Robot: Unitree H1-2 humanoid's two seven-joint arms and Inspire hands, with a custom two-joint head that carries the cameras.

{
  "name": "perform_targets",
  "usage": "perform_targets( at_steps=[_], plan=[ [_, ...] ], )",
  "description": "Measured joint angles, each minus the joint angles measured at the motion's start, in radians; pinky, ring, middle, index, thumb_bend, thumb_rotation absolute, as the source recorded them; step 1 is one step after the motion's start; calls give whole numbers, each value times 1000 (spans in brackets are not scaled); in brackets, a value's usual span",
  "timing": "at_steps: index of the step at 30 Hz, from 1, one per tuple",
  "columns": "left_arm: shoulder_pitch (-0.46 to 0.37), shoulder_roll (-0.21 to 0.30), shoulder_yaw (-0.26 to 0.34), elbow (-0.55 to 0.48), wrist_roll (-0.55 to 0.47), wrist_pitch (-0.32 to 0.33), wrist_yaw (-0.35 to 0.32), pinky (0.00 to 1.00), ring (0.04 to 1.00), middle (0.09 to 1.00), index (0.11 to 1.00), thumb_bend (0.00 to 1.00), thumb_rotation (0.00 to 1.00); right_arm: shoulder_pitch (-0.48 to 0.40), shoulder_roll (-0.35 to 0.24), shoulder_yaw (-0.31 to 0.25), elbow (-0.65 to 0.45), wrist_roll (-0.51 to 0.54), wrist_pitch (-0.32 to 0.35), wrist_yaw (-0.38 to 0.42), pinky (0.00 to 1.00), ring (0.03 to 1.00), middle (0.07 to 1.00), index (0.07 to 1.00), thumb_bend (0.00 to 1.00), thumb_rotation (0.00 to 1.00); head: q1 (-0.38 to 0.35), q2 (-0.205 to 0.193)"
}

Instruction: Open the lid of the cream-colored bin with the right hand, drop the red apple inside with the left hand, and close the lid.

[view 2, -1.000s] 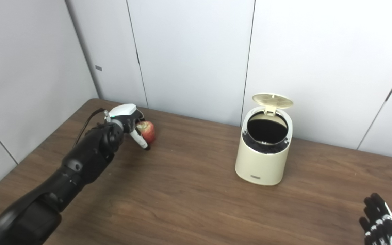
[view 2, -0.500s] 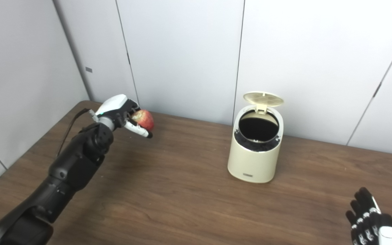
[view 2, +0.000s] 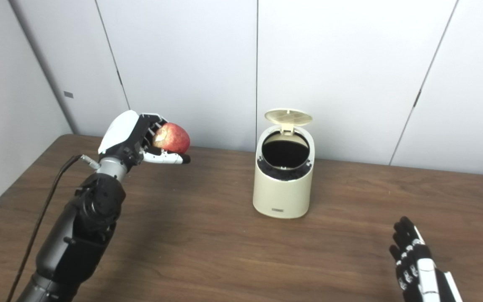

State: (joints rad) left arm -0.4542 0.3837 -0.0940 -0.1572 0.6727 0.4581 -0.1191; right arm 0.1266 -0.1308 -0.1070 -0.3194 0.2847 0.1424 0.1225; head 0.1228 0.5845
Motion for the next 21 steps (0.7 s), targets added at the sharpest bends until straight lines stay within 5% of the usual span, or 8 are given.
perform_targets(
  at_steps=[4,9,21],
  plan=[
    [17,-62,-26,-32,34,-24,46,405,390,478,518,500,0,6,21,13,9,-22,-5,-1,1000,997,973,973,431,851,-37,-11],
    [35,-132,-64,-74,58,-32,48,300,350,452,542,493,0,11,25,18,18,-40,-38,-1,980,988,963,970,459,833,-72,-25],
    [29,-190,-96,-100,96,-81,50,348,368,462,524,498,0,17,54,30,45,-58,-74,-5,988,990,960,941,452,808,-110,-41]
  ],
)
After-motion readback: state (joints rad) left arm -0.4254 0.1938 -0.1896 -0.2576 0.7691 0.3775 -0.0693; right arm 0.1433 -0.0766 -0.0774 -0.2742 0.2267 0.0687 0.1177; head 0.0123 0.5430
